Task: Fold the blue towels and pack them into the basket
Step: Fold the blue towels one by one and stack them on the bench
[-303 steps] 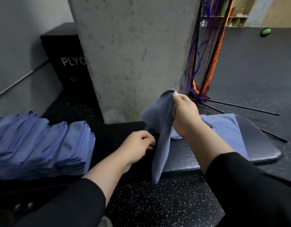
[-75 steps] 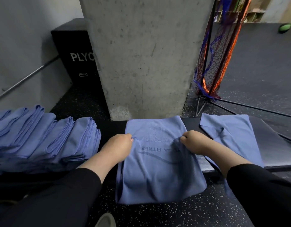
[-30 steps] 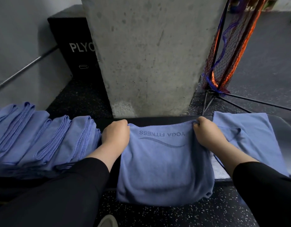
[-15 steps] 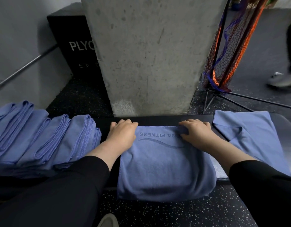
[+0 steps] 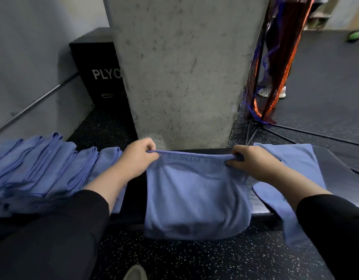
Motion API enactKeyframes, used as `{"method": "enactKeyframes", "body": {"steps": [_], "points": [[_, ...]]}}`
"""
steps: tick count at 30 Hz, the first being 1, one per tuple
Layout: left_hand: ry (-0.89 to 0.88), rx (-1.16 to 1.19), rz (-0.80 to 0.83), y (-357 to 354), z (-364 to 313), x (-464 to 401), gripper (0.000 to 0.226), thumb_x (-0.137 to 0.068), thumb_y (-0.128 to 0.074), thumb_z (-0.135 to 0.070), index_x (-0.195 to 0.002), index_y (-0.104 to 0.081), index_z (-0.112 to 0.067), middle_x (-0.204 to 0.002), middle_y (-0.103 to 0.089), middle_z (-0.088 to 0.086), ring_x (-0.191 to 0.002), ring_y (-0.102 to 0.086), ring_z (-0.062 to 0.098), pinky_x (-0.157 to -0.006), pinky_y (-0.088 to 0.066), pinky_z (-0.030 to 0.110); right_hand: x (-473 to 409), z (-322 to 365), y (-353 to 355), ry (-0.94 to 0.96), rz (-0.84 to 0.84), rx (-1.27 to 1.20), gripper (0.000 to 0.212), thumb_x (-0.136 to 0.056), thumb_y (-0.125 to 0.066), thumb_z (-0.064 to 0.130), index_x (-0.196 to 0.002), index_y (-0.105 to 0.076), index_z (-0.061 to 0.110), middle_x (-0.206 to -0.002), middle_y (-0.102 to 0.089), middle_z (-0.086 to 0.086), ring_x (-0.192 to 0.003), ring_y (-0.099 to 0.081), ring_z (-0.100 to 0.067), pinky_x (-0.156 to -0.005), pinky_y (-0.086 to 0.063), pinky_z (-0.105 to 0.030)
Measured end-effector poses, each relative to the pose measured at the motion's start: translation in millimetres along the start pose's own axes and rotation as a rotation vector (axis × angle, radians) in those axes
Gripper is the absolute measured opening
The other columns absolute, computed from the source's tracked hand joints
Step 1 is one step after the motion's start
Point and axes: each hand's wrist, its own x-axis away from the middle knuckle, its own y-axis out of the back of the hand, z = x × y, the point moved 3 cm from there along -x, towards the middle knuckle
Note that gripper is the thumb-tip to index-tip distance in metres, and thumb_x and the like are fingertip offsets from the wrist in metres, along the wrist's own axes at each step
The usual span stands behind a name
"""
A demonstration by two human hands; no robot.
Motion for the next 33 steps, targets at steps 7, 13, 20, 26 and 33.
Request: {"method": "enactKeyframes", "body": {"steps": [7, 13, 20, 26, 33], "points": [[0.05, 0.28, -0.058, 38, -9, 26, 0.023, -0.086, -0.073, -0.007, -0.075, -0.054, -0.014, -0.061, -0.047, -0.002, -0.058, -0.037, 0.011, -0.058, -0.031, 0.03, 34, -5, 43, -0.1, -0.074, -0.302, 0.032, -0.088, -0.075, 0.032, -0.07, -0.057, 0.013, -0.059, -0.044, 0.003, -0.058, -0.038, -0.017, -0.054, -0.03, -0.032], [0.1, 0.556, -0.051, 55, -20, 56, 0.008, -0.093, -0.071, -0.015, -0.09, -0.071, -0.007, -0.083, -0.073, 0.014, -0.079, -0.065, 0.024, -0.084, -0.054, 0.051, 61, 15, 62, -0.071, -0.156, -0.851, 0.017, -0.101, -0.059, 0.022, -0.093, -0.069, 0.01, -0.084, -0.067, -0.001, -0.082, -0.062, -0.012, -0.089, -0.054, -0.044], [0.048, 0.772, -0.163, 87, -48, 87, 0.015, -0.1, -0.061, -0.014, -0.094, -0.07, -0.005, -0.09, -0.071, 0.012, -0.085, -0.066, 0.023, -0.082, -0.053, 0.04, 88, 52, 106, -0.055, -0.433, -1.006, 0.015, -0.099, -0.062, 0.02, -0.095, -0.066, 0.006, -0.084, -0.066, -0.005, -0.077, -0.06, -0.018, -0.075, -0.052, -0.044], [0.009, 0.676, -0.156, 119, -61, 101, 0.012, -0.099, -0.062, -0.013, -0.09, -0.069, -0.01, -0.087, -0.072, 0.009, -0.084, -0.065, 0.022, -0.089, -0.053, 0.047, 109, 73, 136, -0.074, -0.426, -1.011, 0.012, -0.096, -0.066, 0.021, -0.088, -0.064, 0.013, -0.072, -0.057, -0.004, -0.065, -0.049, -0.019, -0.057, -0.045, -0.032], [0.036, 0.677, -0.128, 126, -59, 105, 0.016, -0.101, -0.06, -0.016, -0.096, -0.066, -0.002, -0.083, -0.067, 0.01, -0.078, -0.062, 0.021, -0.072, -0.055, 0.036, 114, 72, 129, -0.051, -0.275, -1.059, 0.018, -0.104, -0.052, 0.016, -0.096, -0.068, 0.012, -0.075, -0.063, -0.001, -0.07, -0.057, -0.02, -0.073, -0.05, -0.042]]}}
